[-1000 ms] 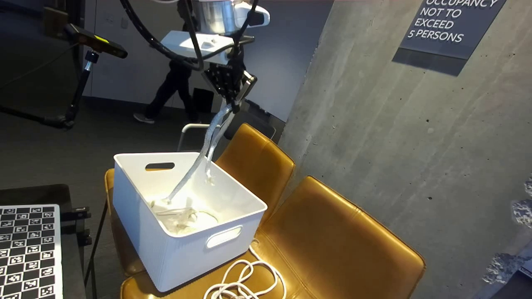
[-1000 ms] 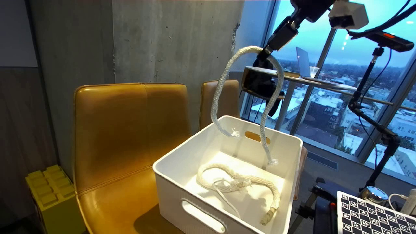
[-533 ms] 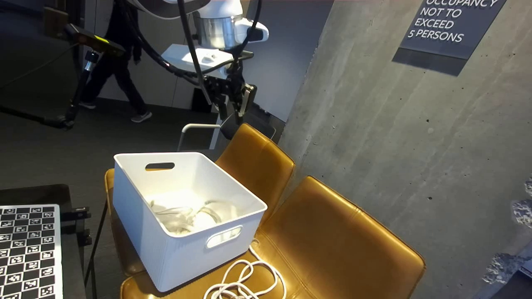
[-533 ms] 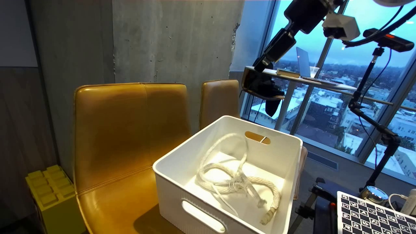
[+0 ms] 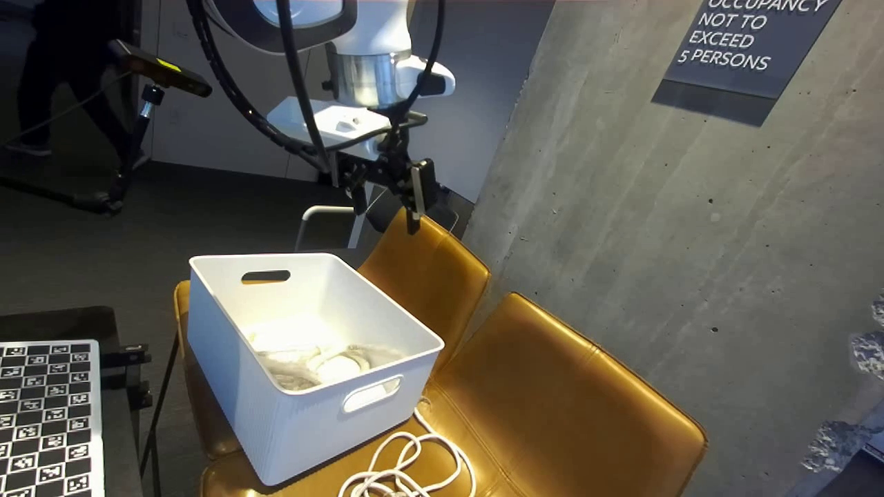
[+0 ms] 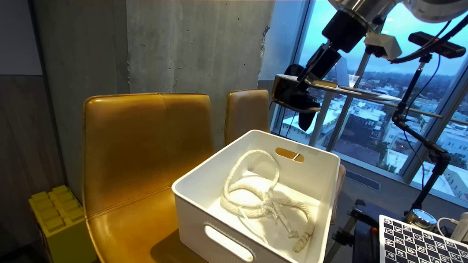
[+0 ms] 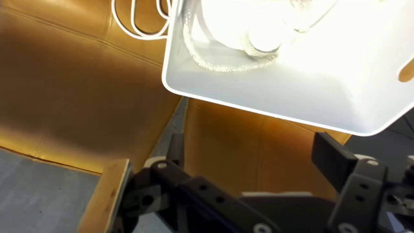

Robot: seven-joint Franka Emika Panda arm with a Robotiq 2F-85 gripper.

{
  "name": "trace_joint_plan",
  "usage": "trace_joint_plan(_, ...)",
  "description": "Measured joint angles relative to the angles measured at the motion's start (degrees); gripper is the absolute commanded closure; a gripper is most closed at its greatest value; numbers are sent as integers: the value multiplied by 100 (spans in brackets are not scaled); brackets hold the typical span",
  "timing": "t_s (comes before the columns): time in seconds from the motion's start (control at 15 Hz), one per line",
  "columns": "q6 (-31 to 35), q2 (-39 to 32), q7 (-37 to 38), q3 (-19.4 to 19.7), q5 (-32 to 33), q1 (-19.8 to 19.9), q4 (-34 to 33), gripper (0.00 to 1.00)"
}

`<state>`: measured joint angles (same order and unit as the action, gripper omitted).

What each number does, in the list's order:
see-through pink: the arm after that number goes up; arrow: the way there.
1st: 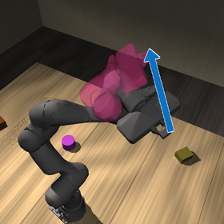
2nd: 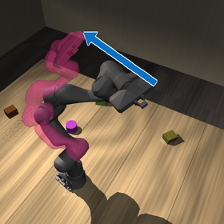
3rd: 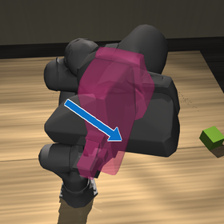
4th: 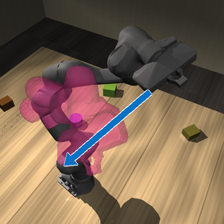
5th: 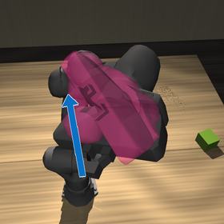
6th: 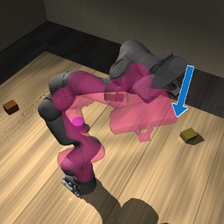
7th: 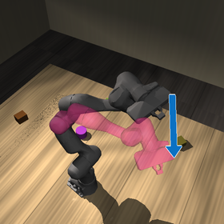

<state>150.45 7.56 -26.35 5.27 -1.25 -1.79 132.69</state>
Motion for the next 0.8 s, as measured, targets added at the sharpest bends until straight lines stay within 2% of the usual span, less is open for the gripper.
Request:
trace_joint_plan(0.47,125,-864,-673,598,-64,839,-154,0)
trace_joint_plan(0.8,138,-1802,-843,636,-169,1363,-599,0)
